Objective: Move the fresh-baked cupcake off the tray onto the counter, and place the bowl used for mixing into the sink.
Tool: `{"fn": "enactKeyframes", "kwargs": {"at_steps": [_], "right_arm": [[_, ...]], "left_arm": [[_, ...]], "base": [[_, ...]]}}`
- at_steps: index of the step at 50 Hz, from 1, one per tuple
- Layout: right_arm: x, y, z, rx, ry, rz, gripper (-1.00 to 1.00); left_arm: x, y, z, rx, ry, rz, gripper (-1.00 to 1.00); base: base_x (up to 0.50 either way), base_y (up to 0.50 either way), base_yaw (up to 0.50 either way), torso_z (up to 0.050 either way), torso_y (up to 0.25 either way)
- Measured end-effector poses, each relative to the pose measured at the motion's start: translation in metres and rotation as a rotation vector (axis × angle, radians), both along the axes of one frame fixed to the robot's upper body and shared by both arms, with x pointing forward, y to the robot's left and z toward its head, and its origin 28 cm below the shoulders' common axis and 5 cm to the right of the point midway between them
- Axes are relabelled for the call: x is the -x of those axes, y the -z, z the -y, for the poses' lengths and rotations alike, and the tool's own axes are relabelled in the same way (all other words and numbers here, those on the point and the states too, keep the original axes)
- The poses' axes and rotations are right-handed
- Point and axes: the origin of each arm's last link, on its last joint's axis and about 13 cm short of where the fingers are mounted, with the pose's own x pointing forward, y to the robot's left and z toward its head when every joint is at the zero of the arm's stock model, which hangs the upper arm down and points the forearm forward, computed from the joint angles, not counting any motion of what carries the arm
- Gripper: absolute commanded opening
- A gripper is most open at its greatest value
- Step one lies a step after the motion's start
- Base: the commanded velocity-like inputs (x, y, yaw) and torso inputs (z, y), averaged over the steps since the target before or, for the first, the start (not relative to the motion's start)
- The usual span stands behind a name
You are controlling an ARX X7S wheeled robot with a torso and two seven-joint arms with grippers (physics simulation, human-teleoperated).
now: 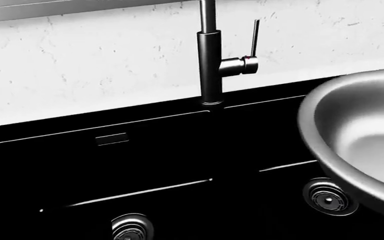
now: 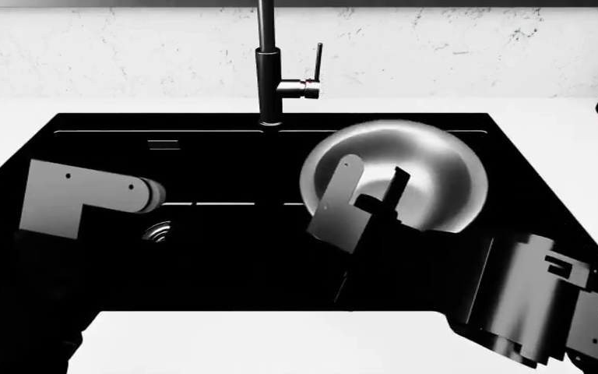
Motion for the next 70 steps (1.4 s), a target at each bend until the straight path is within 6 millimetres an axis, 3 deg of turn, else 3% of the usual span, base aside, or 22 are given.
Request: {"fn": "enactKeyframes", "kwargs": {"at_steps": [22, 43, 70], "right_arm": [[-0.004, 0.009, 0.001, 0.008, -0.027, -0.057, -1.0], [-0.036, 0.014, -0.001, -0.027, 0.064, 0.008, -1.0], [-0.042, 0.036, -0.003, 0.015, 0.073, -0.006, -1.0]], "left_arm": [[-0.002, 0.003, -0.001, 0.008, -0.004, -0.006, 1.0], [-0.003, 0.008, -0.003, 0.016, -0.013, -0.019, 1.0], [-0.004, 0.013, -0.006, 0.026, -0.027, -0.031, 1.0]], "base": [[0.0, 0.0, 0.0, 0.0, 0.0], [0.0, 0.0, 0.0, 0.0, 0.0], [0.0, 0.0, 0.0, 0.0, 0.001]]}}
